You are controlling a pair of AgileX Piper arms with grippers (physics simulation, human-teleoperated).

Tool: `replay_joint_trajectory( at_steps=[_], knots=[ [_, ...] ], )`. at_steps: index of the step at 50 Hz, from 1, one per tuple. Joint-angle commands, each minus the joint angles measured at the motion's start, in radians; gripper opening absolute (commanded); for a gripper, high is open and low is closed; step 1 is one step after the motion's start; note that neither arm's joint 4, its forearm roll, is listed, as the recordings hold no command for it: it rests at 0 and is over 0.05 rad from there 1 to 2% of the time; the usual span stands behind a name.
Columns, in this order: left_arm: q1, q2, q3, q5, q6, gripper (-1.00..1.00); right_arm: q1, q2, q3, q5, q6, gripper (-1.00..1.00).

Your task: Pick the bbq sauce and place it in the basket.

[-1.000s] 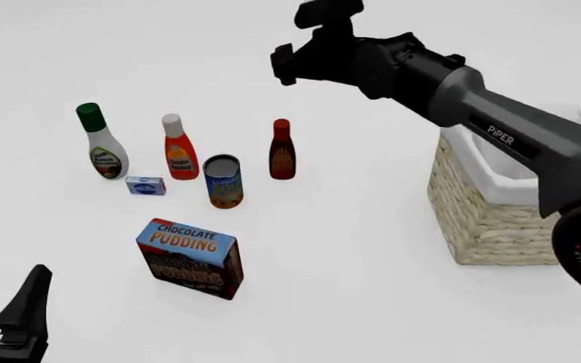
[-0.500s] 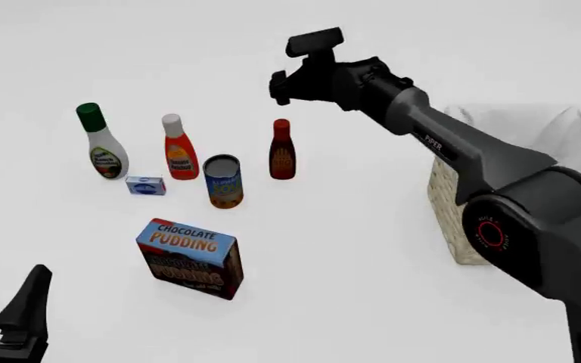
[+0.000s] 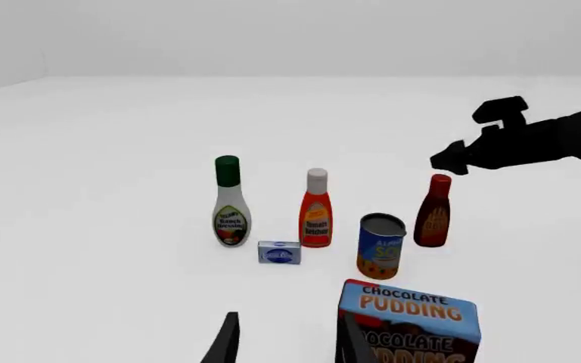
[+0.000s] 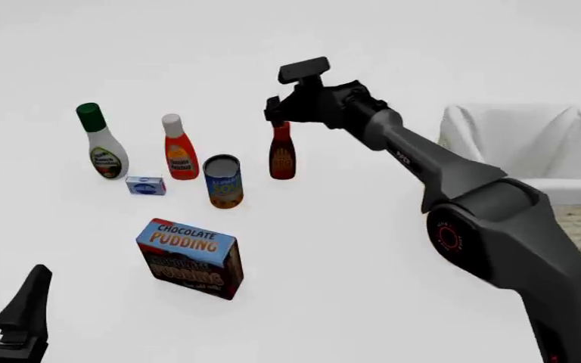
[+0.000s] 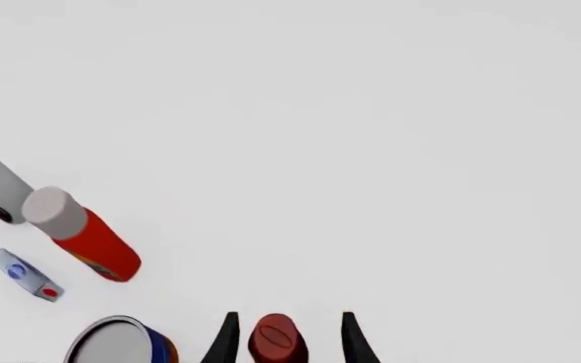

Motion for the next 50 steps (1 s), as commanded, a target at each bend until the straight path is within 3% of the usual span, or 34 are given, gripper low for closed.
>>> replay_joint_trajectory(
  at_steps=[1, 50],
  knots=[
    [0.0, 0.0, 0.0, 0.0, 0.0, 1.0, 0.008, 0.053, -0.036, 0.013, 0.007, 1.0],
    [0.0, 0.0, 0.0, 0.0, 0.0, 1.0, 0.036, 0.165, -0.1, 0.082, 0.002, 1.0]
  ],
)
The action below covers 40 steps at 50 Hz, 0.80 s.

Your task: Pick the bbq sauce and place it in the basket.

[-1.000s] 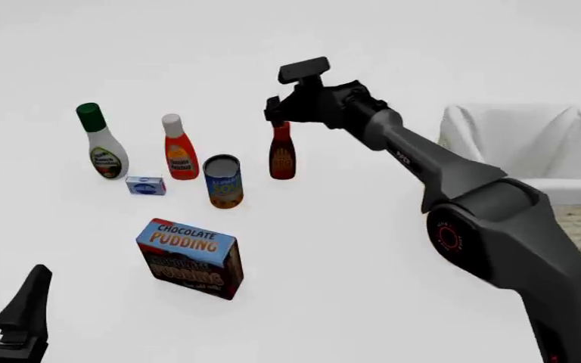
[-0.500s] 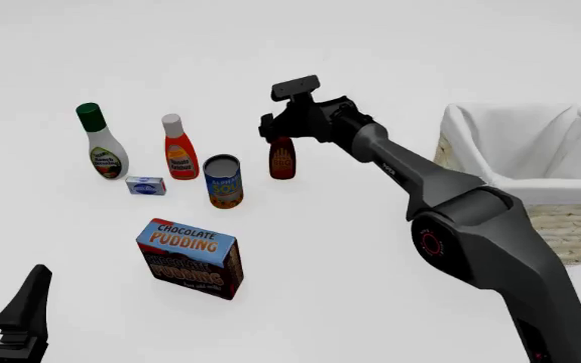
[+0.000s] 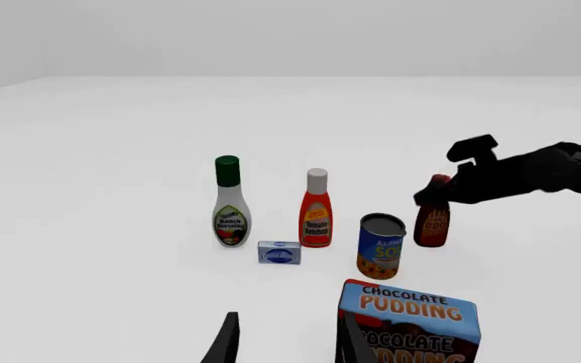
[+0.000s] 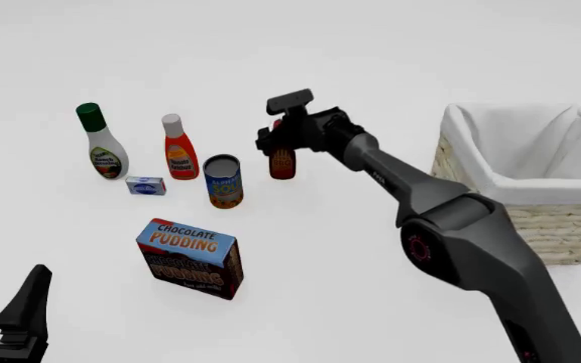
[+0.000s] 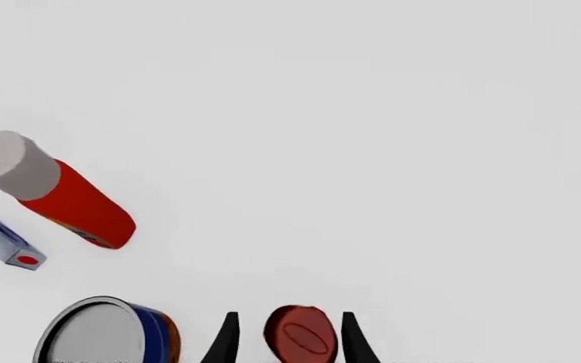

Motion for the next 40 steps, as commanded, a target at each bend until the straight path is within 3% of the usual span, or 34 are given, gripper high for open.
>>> replay_joint_trajectory(
  at_steps=[1, 5, 6, 40],
  knots=[
    [0.0, 0.0, 0.0, 0.0, 0.0, 1.0, 0.008, 0.015, -0.003, 0.014, -0.004, 1.0],
    [0.0, 0.0, 0.0, 0.0, 0.0, 1.0, 0.005, 0.026, -0.015, 0.023, -0.005, 1.0],
    [0.0, 0.0, 0.0, 0.0, 0.0, 1.0, 0.003, 0.027, -0.017, 0.022, -0.009, -1.0],
    [0.0, 0.0, 0.0, 0.0, 0.0, 1.0, -0.028, -0.096, 0.025, 0.022, -0.048, -1.0]
  ],
)
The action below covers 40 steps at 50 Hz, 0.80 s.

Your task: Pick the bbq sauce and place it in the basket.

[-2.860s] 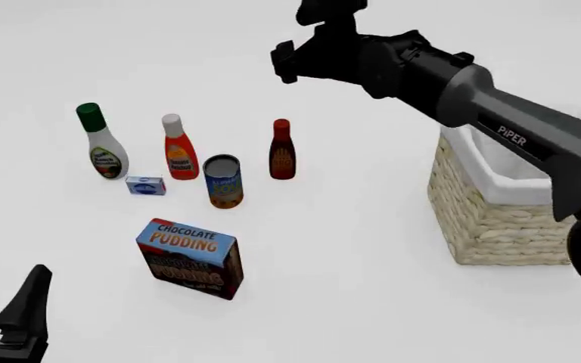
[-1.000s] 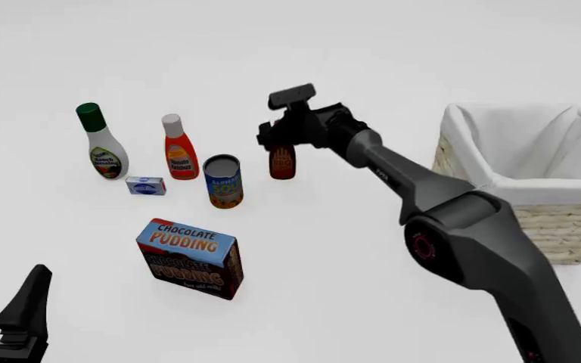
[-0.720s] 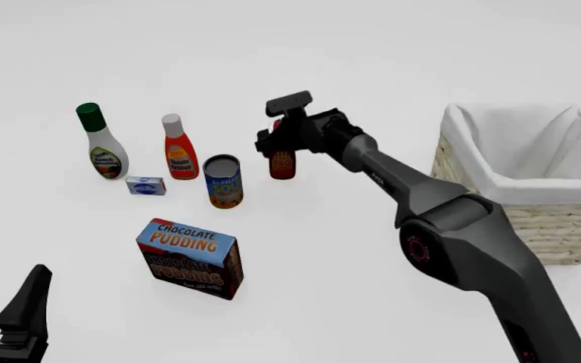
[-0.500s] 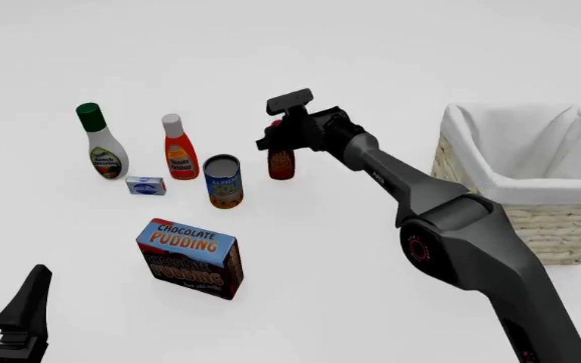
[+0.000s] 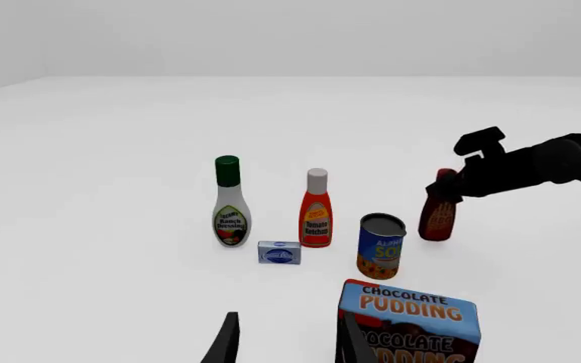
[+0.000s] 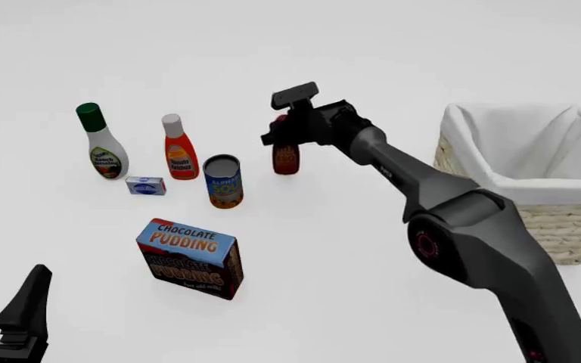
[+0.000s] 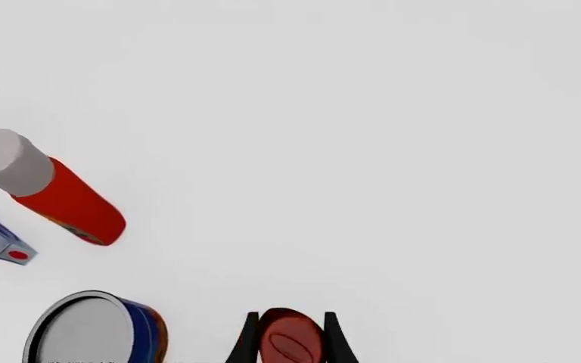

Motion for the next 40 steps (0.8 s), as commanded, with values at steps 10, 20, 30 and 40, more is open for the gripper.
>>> replay_joint_trajectory(
  at_steps=[10, 20, 30, 40],
  knots=[
    [0.0, 0.0, 0.0, 0.0, 0.0, 1.0, -0.011, -0.149, 0.083, -0.012, -0.018, -1.0],
    [0.0, 0.0, 0.0, 0.0, 0.0, 1.0, -0.003, -0.233, 0.143, -0.018, -0.03, -1.0],
    [0.0, 0.0, 0.0, 0.0, 0.0, 1.0, 0.004, -0.326, 0.207, -0.018, -0.044, -1.0],
    [0.0, 0.0, 0.0, 0.0, 0.0, 1.0, 0.012, -0.432, 0.275, -0.015, -0.055, -1.0]
  ],
)
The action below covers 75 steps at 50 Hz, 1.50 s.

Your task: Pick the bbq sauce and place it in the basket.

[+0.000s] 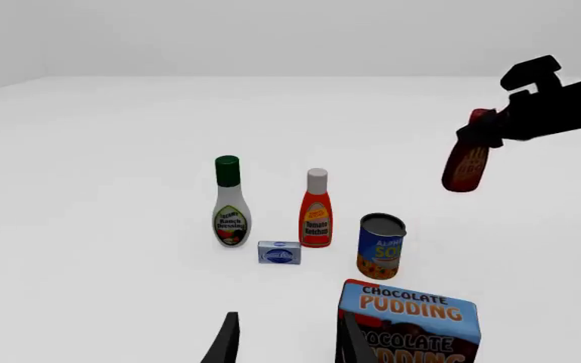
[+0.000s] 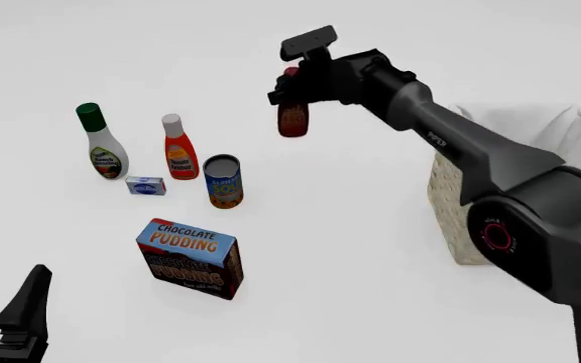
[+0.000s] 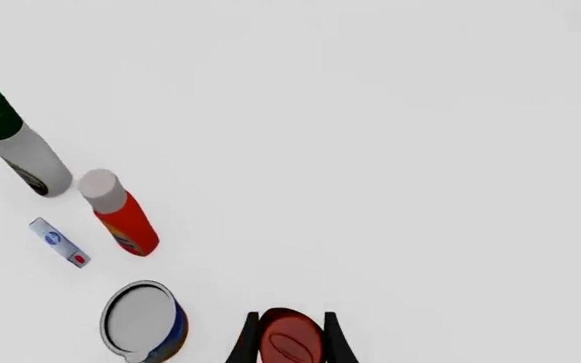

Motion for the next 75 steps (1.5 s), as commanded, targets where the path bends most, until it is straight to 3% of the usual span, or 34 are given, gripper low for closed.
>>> replay_joint_trajectory(
  at_steps=[1, 41, 60, 75],
  knots=[
    [0.0, 0.0, 0.0, 0.0, 0.0, 1.0, 0.008, -0.133, 0.072, 0.001, -0.001, -1.0],
    [0.0, 0.0, 0.0, 0.0, 0.0, 1.0, -0.058, -0.453, 0.192, 0.078, -0.074, -1.0],
    [0.0, 0.0, 0.0, 0.0, 0.0, 1.0, -0.161, -0.618, 0.331, 0.065, -0.097, -1.0],
    [0.0, 0.0, 0.0, 0.0, 0.0, 1.0, -0.295, -0.775, 0.461, 0.081, -0.121, -1.0]
  ],
)
